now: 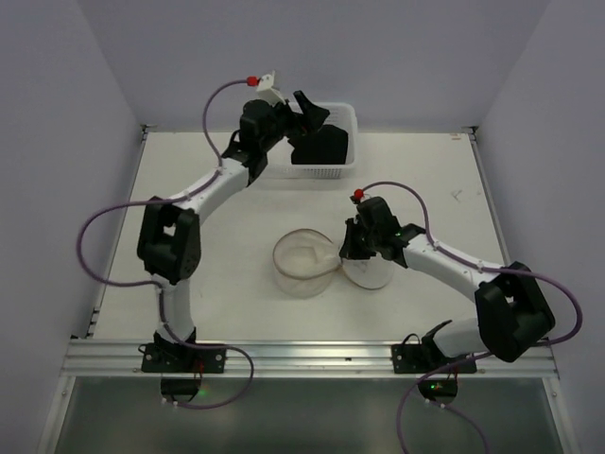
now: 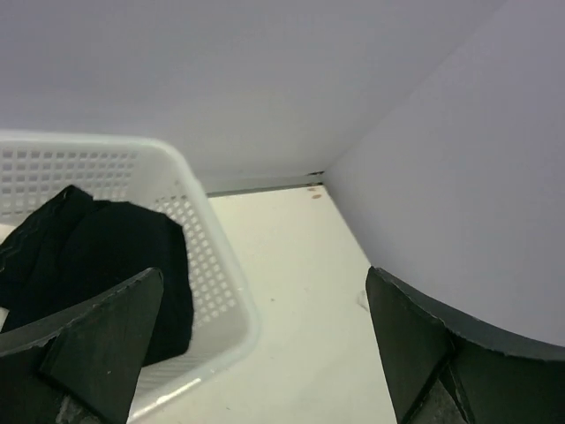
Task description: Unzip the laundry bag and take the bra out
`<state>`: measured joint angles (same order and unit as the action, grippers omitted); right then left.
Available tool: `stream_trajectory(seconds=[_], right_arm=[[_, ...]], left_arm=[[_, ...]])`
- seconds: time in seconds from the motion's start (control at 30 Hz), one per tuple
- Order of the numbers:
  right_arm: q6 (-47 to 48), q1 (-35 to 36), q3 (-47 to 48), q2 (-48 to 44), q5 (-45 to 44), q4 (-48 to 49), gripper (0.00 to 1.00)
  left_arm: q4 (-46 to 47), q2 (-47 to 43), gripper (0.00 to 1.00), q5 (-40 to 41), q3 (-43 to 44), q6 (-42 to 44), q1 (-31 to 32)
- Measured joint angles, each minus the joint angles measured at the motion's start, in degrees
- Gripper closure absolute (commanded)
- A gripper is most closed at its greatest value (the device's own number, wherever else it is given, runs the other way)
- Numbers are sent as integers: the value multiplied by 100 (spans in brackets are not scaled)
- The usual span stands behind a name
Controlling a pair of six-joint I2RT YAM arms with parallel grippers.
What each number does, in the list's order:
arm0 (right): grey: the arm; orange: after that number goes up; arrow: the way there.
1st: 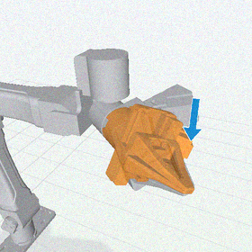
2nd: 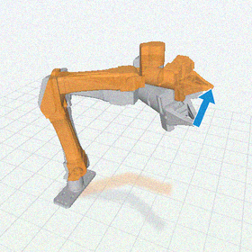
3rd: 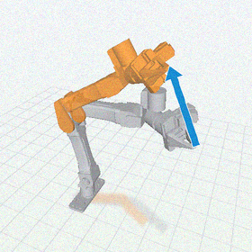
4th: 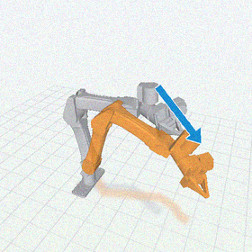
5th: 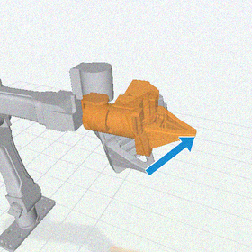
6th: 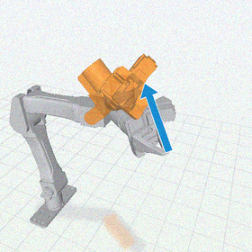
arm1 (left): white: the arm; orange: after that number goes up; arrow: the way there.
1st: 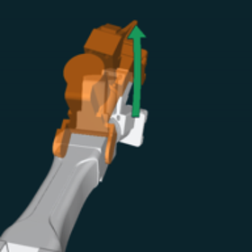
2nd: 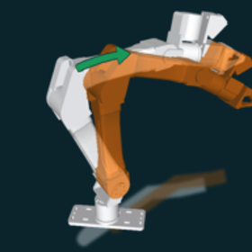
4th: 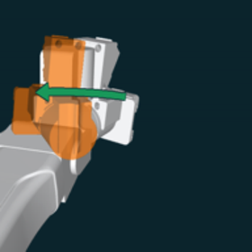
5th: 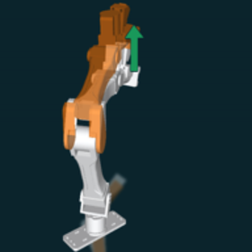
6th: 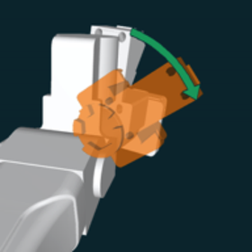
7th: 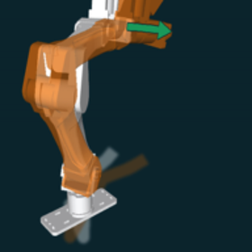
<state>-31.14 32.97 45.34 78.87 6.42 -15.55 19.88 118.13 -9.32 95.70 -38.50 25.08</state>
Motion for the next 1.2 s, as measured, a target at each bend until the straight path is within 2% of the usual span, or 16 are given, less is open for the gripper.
stream_trajectory(seconds=[0.23, 0.37, 0.5, 0.53, 0.63, 0.73, 0.97, 1.07, 1.2], right_arm=[[402, 37, 455, 540, -96, -136, 97], [645, 240, 925, 863, -138, -190, 93], [699, 417, 1167, 1152, -114, -164, 70], [675, 428, 1165, 1167, -116, -192, 58], [525, 420, 1139, 1143, -256, -278, 40], [227, 369, 879, 855, -501, -345, 30], [-787, -417, 129, -267, -1145, -909, 30], [-1073, -824, -66, -221, -1252, -1073, 31], [-1257, -986, -94, 188, -1211, -1178, 35]], left_arm=[[-1329, -2870, 2, -44, -1412, 437, 0], [-2103, -3952, 9, 138, -2922, 527, -7], [-2653, -4478, 12, 205, -4706, 369, -9], [-2787, -4535, 13, 212, -5143, 284, -9], [-3077, -4660, 13, 234, -5827, 94, -11], [-3128, -4883, 13, 291, -6074, -2, -11], [-2924, -5001, 13, 404, -6102, -4, -11], [-2844, -4922, 13, 404, -6159, -4, -11], [-2809, -4822, 13, 404, -6186, 2, -11]])
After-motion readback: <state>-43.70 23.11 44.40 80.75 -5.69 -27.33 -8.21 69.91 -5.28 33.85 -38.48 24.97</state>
